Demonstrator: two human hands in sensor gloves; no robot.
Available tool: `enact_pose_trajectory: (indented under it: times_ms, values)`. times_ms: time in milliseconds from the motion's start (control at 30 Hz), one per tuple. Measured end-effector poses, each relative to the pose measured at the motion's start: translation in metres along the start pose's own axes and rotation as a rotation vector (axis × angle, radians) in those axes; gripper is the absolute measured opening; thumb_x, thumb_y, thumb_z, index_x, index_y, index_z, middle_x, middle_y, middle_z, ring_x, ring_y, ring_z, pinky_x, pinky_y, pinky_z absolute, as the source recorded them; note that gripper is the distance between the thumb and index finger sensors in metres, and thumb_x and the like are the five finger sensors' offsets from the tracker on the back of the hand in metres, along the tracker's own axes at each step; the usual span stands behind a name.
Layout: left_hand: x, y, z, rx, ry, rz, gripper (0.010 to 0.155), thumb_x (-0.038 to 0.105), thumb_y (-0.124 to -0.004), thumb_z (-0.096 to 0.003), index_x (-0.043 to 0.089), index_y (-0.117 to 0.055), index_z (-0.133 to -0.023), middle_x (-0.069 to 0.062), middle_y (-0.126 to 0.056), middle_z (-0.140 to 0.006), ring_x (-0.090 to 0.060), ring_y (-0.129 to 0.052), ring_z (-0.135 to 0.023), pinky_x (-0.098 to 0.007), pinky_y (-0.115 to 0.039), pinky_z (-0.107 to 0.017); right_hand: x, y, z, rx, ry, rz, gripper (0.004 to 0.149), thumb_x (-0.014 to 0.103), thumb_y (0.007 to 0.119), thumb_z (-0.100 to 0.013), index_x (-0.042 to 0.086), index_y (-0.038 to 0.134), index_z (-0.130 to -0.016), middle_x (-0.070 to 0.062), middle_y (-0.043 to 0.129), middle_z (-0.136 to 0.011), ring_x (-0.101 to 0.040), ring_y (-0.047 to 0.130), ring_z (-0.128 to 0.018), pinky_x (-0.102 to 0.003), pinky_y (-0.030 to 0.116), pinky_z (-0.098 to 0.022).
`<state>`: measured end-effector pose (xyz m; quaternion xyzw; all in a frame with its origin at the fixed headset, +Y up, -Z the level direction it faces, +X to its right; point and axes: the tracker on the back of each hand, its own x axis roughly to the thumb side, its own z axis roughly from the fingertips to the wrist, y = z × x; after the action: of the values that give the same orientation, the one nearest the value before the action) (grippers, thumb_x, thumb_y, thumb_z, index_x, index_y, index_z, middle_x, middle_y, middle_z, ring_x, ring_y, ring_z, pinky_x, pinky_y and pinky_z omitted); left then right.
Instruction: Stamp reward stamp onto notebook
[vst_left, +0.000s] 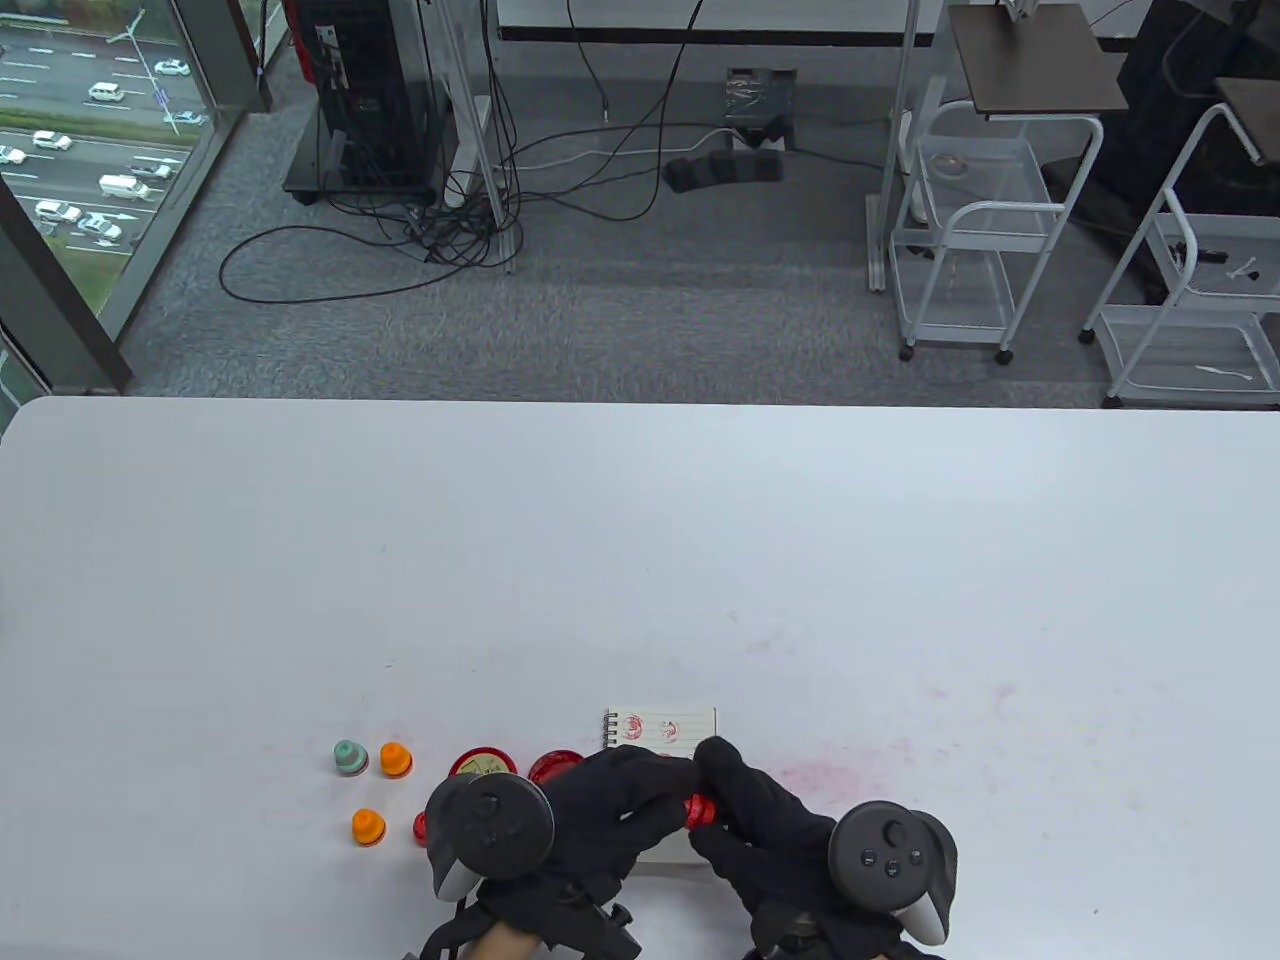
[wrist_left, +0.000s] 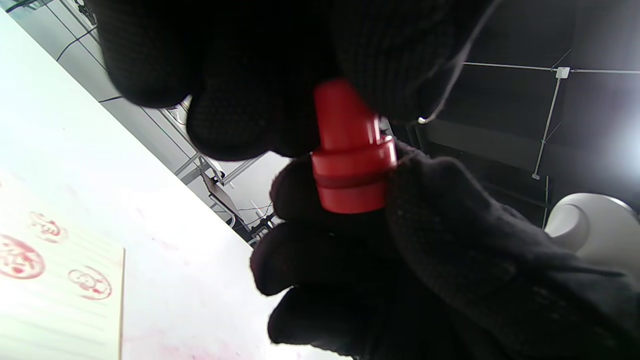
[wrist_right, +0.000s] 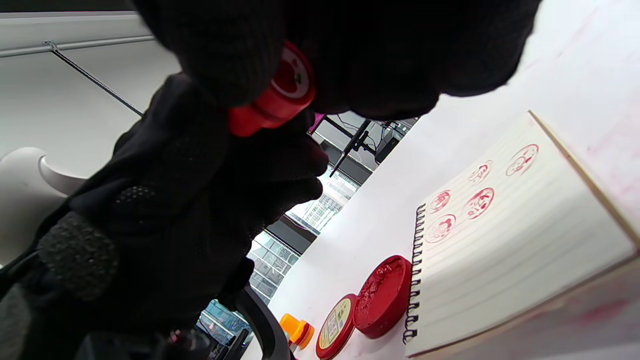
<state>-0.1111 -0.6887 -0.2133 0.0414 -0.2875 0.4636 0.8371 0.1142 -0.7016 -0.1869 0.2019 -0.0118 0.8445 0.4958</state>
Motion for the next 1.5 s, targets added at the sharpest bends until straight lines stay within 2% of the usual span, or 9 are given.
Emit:
enact_pose_trajectory:
  times_ms: [433, 533, 633, 867, 1067, 1233, 1500]
  values:
    - [0.0, -0.003, -0.004, -0.055, 0.008, -0.024, 0.046, 0.036, -0.085, -0.0429, 0.02, -0.094, -0.085, -0.009, -0.101, -0.079, -0.024, -0.103, -0.06, -0.044, -0.088, -0.052, -0.003, -0.001, 0.0, 0.005, 0.016, -0.004, 0.068, 0.028, 0.082, -0.042, 0.006, 0.057, -0.102, -0.017, 0.082, -0.088, -0.039, 0.089, -0.069, -0.052, 0.081, -0.05]
    - [0.0, -0.002, -0.005, -0.049, 0.011, -0.02, 0.046, 0.037, -0.085, -0.0428, 0.02, -0.094, -0.085, -0.009, -0.101, -0.079, -0.023, -0.103, -0.06, -0.044, -0.088, -0.052, -0.004, -0.002, 0.0, 0.009, 0.026, -0.016, 0.069, 0.03, 0.082, -0.043, 0.007, 0.055, -0.103, -0.017, 0.078, -0.092, -0.041, 0.087, -0.072, -0.053, 0.08, -0.051]
    - [0.0, 0.003, -0.005, -0.036, 0.006, -0.046, 0.046, 0.037, -0.085, -0.0428, 0.021, -0.094, -0.085, -0.009, -0.101, -0.08, -0.023, -0.103, -0.06, -0.044, -0.088, -0.052, -0.003, -0.007, -0.001, 0.051, 0.038, -0.012, 0.074, 0.033, 0.081, -0.044, 0.008, 0.049, -0.106, -0.021, 0.066, -0.101, -0.05, 0.075, -0.081, -0.06, 0.072, -0.056]
    - [-0.002, 0.022, -0.01, 0.017, 0.01, -0.126, 0.046, 0.038, -0.086, -0.0427, 0.021, -0.094, -0.085, -0.009, -0.101, -0.079, -0.023, -0.103, -0.06, -0.044, -0.087, -0.052, -0.006, -0.023, 0.002, -0.002, 0.044, 0.099, 0.073, 0.036, 0.079, -0.046, 0.009, 0.049, -0.107, -0.022, 0.061, -0.105, -0.059, 0.06, -0.089, -0.072, 0.059, -0.06]
    - [-0.003, 0.034, -0.014, 0.063, 0.028, -0.151, 0.047, 0.039, -0.086, -0.0424, 0.02, -0.094, -0.085, -0.009, -0.101, -0.078, -0.023, -0.102, -0.059, -0.045, -0.087, -0.052, -0.01, -0.038, 0.006, -0.016, 0.057, 0.31, 0.071, 0.038, 0.078, -0.047, 0.011, 0.052, -0.107, -0.023, 0.058, -0.108, -0.063, 0.051, -0.095, -0.08, 0.05, -0.062]
    - [0.001, 0.051, -0.018, 0.068, 0.039, -0.291, 0.047, 0.038, -0.086, -0.0423, 0.021, -0.094, -0.085, -0.008, -0.1, -0.08, -0.023, -0.102, -0.061, -0.045, -0.086, -0.054, -0.011, -0.044, 0.007, -0.027, 0.078, 0.359, 0.071, 0.038, 0.078, -0.047, 0.013, 0.051, -0.107, -0.022, 0.056, -0.111, -0.065, 0.045, -0.097, -0.082, 0.045, -0.062]
    - [-0.012, 0.096, -0.055, -0.124, 0.137, -0.651, 0.047, 0.037, -0.086, -0.0426, 0.022, -0.093, -0.086, -0.008, -0.099, -0.083, -0.024, -0.101, -0.064, -0.046, -0.085, -0.055, -0.01, -0.05, 0.009, -0.041, 0.094, 0.479, 0.069, 0.037, 0.077, -0.047, 0.013, 0.052, -0.107, -0.021, 0.057, -0.11, -0.064, 0.047, -0.095, -0.081, 0.047, -0.062]
